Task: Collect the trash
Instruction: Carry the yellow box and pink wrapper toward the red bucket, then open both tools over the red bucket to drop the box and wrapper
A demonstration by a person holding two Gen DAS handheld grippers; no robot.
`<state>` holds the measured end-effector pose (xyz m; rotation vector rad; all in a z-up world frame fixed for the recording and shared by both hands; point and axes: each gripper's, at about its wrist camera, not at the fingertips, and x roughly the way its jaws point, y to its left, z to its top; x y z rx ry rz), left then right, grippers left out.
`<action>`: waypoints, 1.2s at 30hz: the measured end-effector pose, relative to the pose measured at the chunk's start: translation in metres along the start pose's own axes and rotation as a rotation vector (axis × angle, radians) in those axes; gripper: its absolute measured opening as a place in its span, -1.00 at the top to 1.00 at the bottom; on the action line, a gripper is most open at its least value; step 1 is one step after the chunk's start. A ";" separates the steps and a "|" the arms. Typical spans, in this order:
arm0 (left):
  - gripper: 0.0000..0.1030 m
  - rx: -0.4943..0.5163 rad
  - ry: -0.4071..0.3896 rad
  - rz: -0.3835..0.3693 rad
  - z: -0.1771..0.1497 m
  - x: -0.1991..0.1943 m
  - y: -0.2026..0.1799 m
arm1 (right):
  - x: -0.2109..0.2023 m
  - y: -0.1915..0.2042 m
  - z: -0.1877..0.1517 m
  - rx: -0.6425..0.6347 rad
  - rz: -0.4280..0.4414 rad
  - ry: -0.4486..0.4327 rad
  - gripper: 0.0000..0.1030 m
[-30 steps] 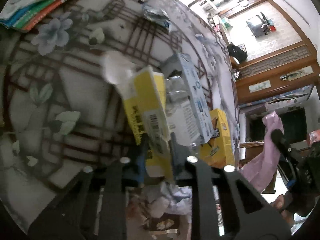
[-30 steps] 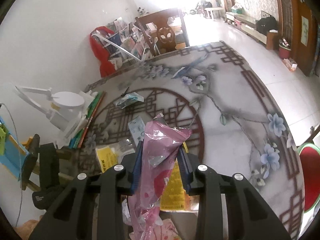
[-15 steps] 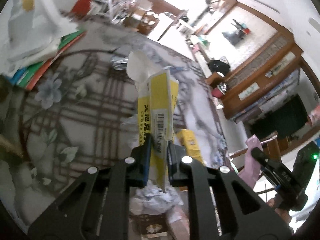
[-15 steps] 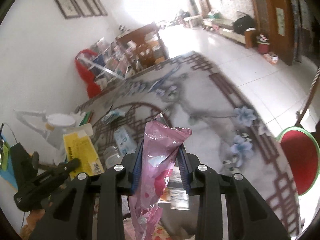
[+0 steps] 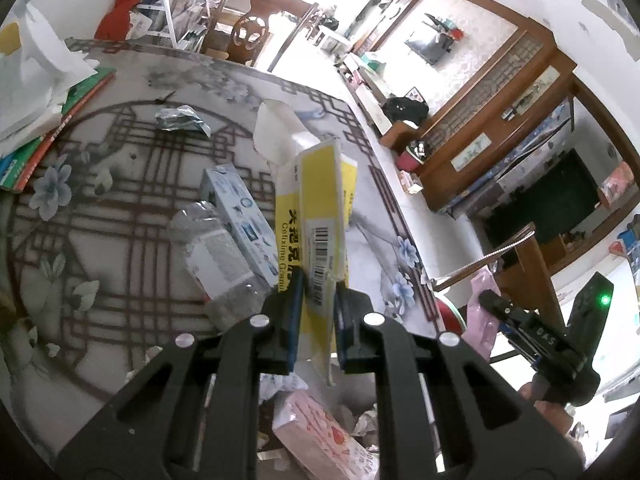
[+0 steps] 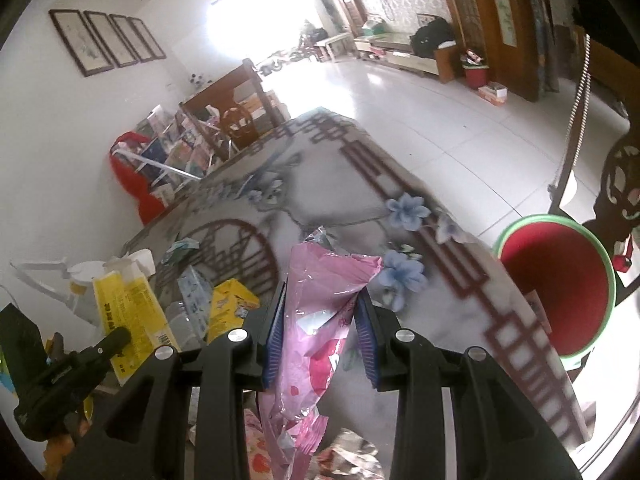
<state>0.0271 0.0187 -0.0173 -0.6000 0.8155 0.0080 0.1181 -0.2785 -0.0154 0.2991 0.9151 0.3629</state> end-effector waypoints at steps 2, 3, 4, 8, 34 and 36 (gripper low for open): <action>0.75 0.000 -0.005 0.001 -0.002 0.001 -0.004 | -0.003 -0.006 0.000 0.006 -0.004 -0.002 0.39; 0.75 0.002 -0.008 0.002 -0.002 0.002 -0.007 | -0.004 -0.008 0.000 0.008 -0.006 -0.005 0.39; 0.75 0.006 -0.008 0.003 -0.004 0.002 -0.009 | -0.005 -0.010 0.000 0.010 -0.008 -0.008 0.39; 0.75 0.015 0.001 0.003 -0.008 0.008 -0.020 | -0.008 -0.021 0.002 0.010 -0.009 -0.010 0.39; 0.74 0.075 0.097 -0.027 -0.034 0.090 -0.136 | -0.024 -0.139 0.049 0.048 -0.010 0.002 0.39; 0.74 0.093 0.117 -0.042 -0.036 0.099 -0.147 | -0.029 -0.154 0.052 0.065 -0.025 -0.009 0.39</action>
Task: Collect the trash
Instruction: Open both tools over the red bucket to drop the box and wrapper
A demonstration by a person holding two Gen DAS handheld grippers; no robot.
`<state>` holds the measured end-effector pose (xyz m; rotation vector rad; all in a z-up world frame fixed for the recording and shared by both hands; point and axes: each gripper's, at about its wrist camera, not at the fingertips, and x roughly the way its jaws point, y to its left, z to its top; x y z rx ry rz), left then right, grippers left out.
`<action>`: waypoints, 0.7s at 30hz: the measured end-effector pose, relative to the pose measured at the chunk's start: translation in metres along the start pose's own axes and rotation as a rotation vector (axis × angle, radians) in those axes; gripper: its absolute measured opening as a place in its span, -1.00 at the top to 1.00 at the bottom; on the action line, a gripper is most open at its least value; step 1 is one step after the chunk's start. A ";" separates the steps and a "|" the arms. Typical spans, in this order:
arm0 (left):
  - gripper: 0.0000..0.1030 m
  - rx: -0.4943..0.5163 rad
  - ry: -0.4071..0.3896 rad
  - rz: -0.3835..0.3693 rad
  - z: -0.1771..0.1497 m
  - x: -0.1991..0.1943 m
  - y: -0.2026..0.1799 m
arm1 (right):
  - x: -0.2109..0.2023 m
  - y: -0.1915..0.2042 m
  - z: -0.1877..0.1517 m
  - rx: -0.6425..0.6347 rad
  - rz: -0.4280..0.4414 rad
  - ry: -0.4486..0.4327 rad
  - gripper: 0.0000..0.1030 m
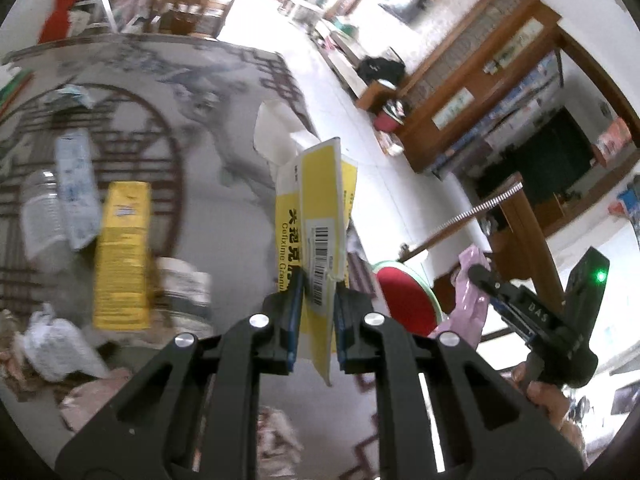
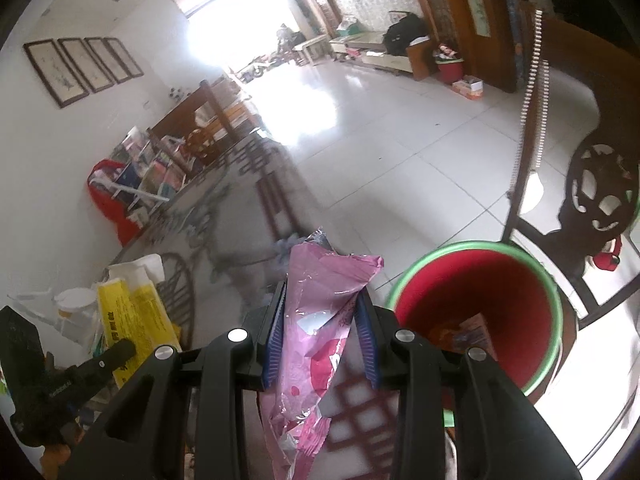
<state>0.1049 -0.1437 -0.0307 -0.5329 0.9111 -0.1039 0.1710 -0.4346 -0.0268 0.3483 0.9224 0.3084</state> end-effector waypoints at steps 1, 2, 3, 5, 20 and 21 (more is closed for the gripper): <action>0.74 0.012 0.011 -0.008 0.000 0.006 -0.006 | -0.002 -0.006 0.001 0.006 -0.008 -0.004 0.39; 0.74 0.022 0.022 -0.014 -0.001 0.011 -0.012 | -0.003 -0.013 0.002 0.013 -0.016 -0.008 0.39; 0.74 0.035 0.033 -0.023 -0.001 0.017 -0.020 | -0.006 -0.023 0.002 0.028 -0.028 -0.012 0.39; 0.74 0.062 0.055 -0.041 -0.002 0.029 -0.033 | -0.010 -0.037 0.004 0.056 -0.044 -0.018 0.39; 0.74 0.281 0.258 -0.197 -0.026 0.113 -0.140 | -0.039 -0.116 0.009 0.186 -0.138 -0.059 0.39; 0.74 0.289 0.265 -0.201 -0.026 0.116 -0.144 | -0.039 -0.118 0.009 0.190 -0.141 -0.060 0.39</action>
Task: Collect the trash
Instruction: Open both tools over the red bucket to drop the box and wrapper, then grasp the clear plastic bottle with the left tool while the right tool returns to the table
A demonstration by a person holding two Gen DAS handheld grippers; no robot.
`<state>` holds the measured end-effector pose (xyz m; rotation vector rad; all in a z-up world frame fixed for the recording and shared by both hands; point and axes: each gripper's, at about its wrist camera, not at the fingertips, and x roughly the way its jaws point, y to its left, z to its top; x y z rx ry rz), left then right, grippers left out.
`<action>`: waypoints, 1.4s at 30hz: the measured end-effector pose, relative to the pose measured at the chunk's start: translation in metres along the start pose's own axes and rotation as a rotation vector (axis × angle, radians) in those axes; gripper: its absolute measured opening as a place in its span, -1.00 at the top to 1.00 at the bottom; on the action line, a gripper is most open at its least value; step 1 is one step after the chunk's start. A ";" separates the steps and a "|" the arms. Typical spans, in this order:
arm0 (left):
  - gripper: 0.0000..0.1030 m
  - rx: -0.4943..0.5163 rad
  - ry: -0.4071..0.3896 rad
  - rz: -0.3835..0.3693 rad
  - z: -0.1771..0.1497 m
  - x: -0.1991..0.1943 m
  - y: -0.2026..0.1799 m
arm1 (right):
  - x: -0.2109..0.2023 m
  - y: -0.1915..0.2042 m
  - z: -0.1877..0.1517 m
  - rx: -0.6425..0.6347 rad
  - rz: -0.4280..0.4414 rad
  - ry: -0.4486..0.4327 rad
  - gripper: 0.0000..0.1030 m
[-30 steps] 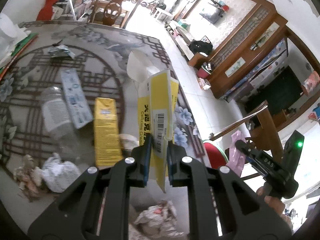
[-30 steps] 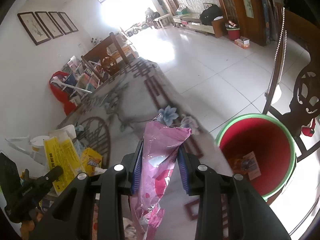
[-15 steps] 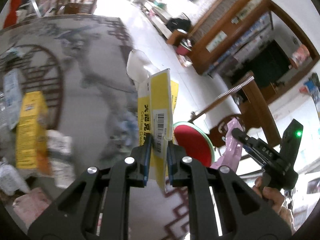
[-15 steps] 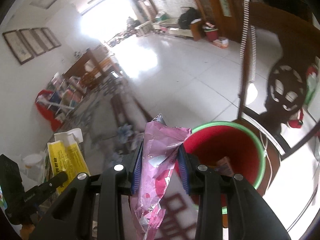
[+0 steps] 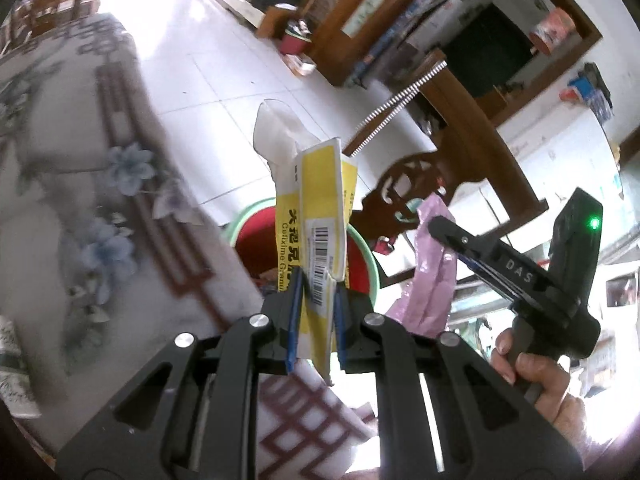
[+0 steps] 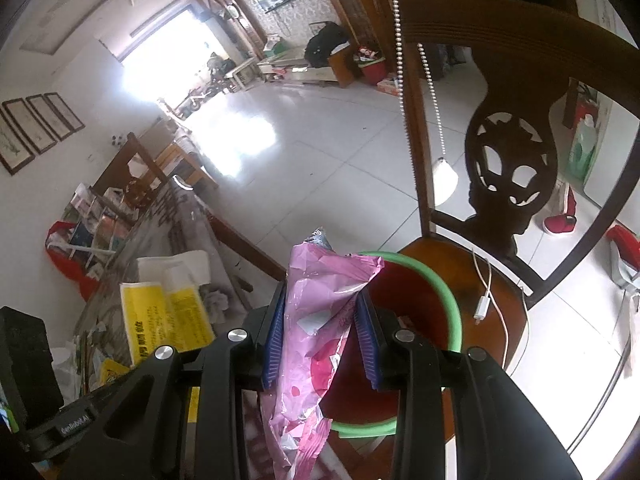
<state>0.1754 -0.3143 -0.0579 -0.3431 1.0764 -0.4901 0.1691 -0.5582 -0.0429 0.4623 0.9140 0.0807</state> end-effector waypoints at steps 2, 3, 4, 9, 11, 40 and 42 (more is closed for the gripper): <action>0.69 0.016 0.026 -0.007 0.003 0.008 -0.006 | 0.000 -0.005 0.002 0.010 0.000 -0.002 0.33; 0.57 0.017 0.033 -0.002 0.003 0.010 -0.006 | 0.001 -0.007 0.003 0.013 0.000 -0.002 0.28; 0.10 0.013 0.033 0.002 0.004 0.011 -0.007 | 0.001 -0.009 0.003 0.024 0.008 -0.005 0.07; -0.17 -0.024 0.000 0.011 0.003 0.004 0.001 | 0.000 -0.017 0.005 0.060 0.020 -0.013 -0.10; -0.17 -0.033 -0.006 0.016 0.003 -0.001 0.006 | 0.000 -0.018 0.005 0.071 0.020 -0.010 -0.10; -0.28 -0.311 -0.214 0.226 -0.061 -0.158 0.167 | 0.027 0.125 -0.061 -0.109 0.081 0.102 -0.15; -0.28 -0.374 -0.238 0.283 -0.074 -0.177 0.193 | 0.031 0.145 -0.073 -0.130 0.094 0.113 -0.15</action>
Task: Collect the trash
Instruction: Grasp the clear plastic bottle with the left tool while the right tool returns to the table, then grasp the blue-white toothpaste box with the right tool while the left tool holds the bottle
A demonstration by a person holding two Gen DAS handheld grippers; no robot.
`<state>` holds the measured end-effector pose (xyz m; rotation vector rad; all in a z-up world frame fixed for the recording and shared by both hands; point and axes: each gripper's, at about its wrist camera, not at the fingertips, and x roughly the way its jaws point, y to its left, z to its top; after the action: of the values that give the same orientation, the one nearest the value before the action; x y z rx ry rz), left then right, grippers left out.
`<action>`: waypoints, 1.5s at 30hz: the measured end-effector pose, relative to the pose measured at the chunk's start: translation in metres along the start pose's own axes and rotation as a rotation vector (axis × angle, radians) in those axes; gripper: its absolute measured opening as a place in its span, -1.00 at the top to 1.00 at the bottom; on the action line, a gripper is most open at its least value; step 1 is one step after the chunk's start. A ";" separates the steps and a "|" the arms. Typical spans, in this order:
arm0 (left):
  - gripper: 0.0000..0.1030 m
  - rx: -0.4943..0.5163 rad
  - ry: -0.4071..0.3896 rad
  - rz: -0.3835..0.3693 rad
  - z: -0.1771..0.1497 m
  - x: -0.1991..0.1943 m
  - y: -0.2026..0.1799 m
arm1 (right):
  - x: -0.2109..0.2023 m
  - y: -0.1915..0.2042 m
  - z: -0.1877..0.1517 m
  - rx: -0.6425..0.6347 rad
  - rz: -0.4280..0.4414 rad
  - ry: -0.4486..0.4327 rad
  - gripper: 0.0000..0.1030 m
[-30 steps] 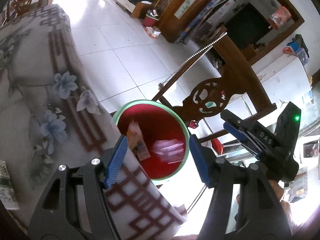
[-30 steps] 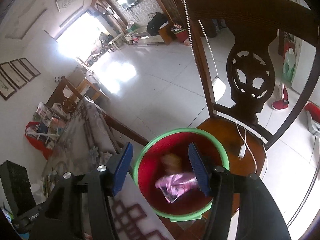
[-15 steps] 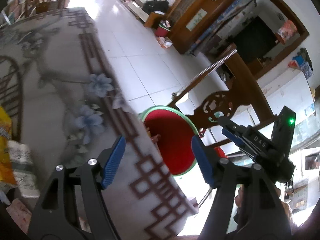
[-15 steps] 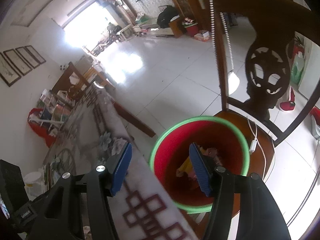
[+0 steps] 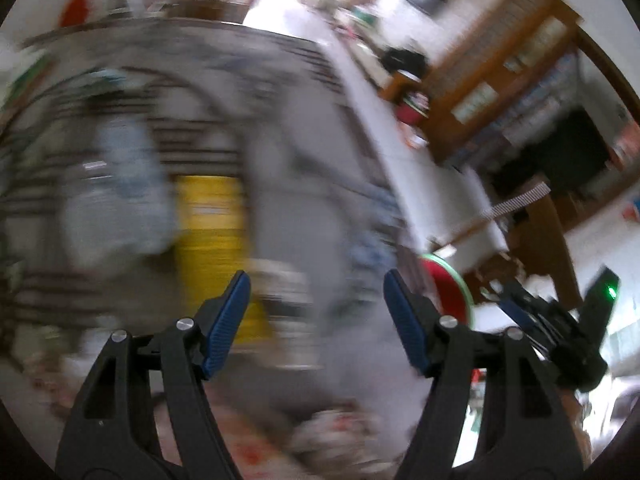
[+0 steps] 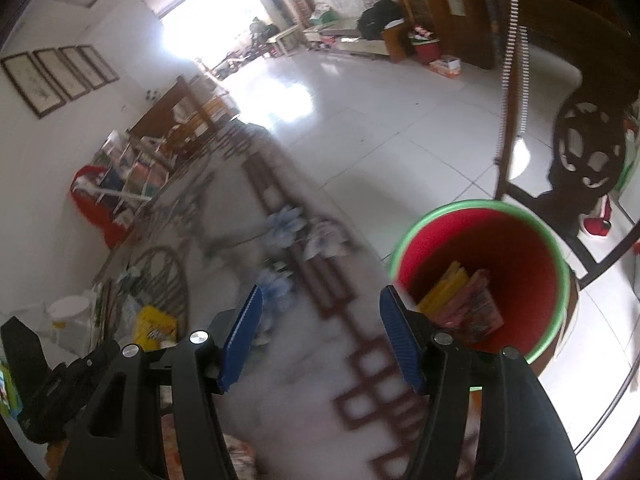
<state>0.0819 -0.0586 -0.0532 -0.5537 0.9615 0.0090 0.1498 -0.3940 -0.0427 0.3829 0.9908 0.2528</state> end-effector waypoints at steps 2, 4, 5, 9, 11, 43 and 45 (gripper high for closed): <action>-0.28 -0.084 -0.013 0.070 0.001 -0.009 0.035 | 0.005 0.015 -0.007 -0.015 0.010 0.011 -0.15; -0.28 -0.180 0.016 0.111 0.002 -0.012 0.074 | 0.011 0.033 -0.016 -0.032 0.020 0.028 -0.15; -0.28 -0.205 0.027 0.117 0.002 -0.011 0.084 | 0.014 0.041 -0.021 -0.039 0.024 0.034 -0.15; -0.28 -0.256 0.112 0.121 0.003 0.003 0.118 | 0.020 0.066 -0.035 -0.053 0.035 0.048 -0.15; -0.45 -0.245 0.137 0.107 0.006 0.013 0.120 | 0.019 0.076 -0.041 -0.058 0.035 0.045 -0.15; -0.21 -0.317 0.127 0.063 0.015 -0.002 0.213 | 0.155 0.306 -0.059 -0.703 0.088 0.249 -0.26; -0.29 -0.343 0.115 0.070 0.015 -0.004 0.218 | 0.170 0.315 -0.068 -0.752 0.082 0.281 -0.26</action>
<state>0.0367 0.1370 -0.1399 -0.8426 1.0988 0.2104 0.1711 -0.0312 -0.0715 -0.3090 1.0770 0.7379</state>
